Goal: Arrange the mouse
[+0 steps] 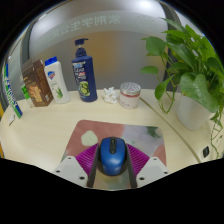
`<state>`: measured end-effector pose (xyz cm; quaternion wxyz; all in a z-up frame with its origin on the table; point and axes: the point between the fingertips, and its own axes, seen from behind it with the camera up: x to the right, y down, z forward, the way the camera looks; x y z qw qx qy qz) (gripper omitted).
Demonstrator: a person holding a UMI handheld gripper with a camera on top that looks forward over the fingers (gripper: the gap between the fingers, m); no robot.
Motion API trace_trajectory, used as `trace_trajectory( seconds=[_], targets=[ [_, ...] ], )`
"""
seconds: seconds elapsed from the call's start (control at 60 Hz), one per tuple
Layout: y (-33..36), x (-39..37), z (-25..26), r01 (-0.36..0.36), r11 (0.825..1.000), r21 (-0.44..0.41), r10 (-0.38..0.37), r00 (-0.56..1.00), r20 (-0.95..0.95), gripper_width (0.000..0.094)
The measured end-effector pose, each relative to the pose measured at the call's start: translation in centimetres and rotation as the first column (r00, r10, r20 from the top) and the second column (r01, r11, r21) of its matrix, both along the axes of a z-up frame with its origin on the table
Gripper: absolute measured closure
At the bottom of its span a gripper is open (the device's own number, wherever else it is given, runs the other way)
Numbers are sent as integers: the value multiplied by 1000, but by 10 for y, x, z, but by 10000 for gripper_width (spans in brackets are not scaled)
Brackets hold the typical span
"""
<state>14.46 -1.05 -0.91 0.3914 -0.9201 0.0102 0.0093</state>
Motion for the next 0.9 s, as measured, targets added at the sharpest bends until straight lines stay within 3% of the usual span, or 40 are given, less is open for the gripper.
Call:
trace_trajectory(
  seconds=[0.067, 0.133, 0.183, 0.25, 0.567, 0.9],
  targets=[
    [-5, 0, 4, 1, 1000, -4, -1, 1000, 0, 326],
    [-13, -1, 17, 1, 1000, 5, -2, 1000, 5, 72],
    [-21, 0, 30, 9, 1000, 20, -10, 1000, 22, 105],
    [-36, 0, 52, 16, 999, 46, -19, 999, 51, 69],
    [-154, -27, 158, 53, 985, 163, -74, 989, 127, 79],
    [-234, -57, 194, 70, 979, 190, -94, 988, 119, 81]
  ],
)
